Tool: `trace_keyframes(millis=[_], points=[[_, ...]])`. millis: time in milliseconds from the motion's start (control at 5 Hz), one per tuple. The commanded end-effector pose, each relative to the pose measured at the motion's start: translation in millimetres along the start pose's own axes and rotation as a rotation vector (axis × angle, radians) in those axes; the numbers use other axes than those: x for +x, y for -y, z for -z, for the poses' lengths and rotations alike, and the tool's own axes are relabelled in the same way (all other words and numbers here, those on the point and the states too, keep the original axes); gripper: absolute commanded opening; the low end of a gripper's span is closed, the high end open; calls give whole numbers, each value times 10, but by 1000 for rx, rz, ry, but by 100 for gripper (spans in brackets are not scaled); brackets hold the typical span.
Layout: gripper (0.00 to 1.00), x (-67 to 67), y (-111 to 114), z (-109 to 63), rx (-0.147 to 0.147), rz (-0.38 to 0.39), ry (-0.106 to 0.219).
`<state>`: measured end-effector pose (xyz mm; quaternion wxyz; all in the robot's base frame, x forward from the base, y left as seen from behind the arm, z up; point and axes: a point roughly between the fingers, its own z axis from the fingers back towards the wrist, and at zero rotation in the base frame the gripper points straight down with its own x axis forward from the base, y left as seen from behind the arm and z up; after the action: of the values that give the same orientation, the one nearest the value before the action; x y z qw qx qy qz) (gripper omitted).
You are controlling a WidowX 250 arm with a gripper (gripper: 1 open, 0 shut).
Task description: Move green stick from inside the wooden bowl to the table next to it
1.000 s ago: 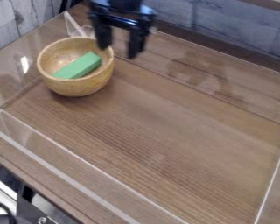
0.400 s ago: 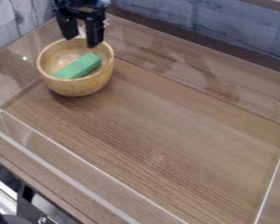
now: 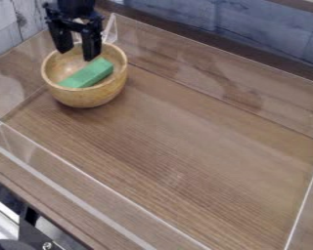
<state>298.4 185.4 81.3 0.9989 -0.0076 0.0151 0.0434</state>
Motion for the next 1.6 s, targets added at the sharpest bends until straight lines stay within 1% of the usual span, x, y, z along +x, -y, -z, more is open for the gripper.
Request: trace_keyframes(millis=[0,200,600,800,1000,1400], points=[[100,99,-125,-162,23,-59,59],[100,152,-172,-139,15,-105,63],[100,171,-115,-32,0,-20,65],[100,193,-191,12,-7,-20,67],[100,215,-269,50,-18,-22,76],[100,288,-347,124,-29,31,78]])
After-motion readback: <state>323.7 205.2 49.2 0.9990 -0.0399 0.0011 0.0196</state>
